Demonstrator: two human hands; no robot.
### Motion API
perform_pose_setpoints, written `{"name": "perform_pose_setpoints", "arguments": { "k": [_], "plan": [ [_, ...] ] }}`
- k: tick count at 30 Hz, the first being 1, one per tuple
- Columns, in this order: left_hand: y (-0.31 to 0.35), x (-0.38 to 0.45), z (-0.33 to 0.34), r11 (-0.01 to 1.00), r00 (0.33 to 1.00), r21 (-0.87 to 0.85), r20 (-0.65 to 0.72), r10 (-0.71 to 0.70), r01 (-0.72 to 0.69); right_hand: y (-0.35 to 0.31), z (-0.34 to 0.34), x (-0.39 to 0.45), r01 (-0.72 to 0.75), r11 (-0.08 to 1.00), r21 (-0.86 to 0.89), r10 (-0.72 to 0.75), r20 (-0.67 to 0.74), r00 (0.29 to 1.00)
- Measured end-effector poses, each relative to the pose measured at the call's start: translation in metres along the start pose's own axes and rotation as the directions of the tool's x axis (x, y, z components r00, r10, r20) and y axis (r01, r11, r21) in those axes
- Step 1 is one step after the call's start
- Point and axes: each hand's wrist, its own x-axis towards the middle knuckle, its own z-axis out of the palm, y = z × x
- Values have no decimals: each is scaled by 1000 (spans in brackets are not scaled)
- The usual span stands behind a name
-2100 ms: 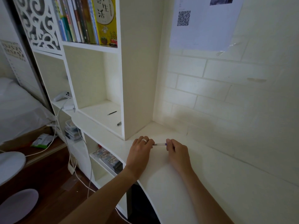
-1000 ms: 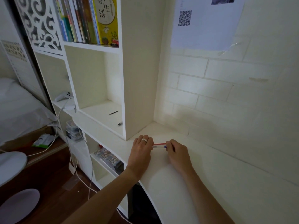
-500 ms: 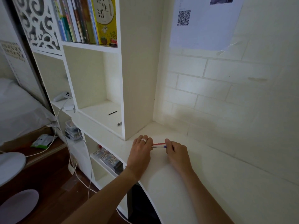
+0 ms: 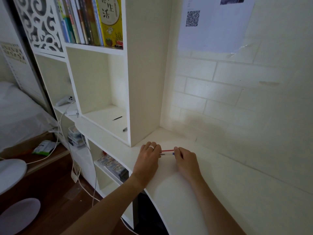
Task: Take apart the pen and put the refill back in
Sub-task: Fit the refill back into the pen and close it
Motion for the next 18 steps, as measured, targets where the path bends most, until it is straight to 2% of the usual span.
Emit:
{"name": "perform_pose_setpoints", "arguments": {
  "k": [4,12,18],
  "plan": [
    [1,1,0,998,999,22,-9,51,-51,1,0,1,-5,1000,-1,5,-14,1000],
    [3,3,1,996,998,84,54,24,-28,4,1,2,-24,999,40,28,-108,994],
    [-2,0,-1,995,997,88,70,39,-45,7,4,3,-31,999,20,33,-96,995]
  ]
}}
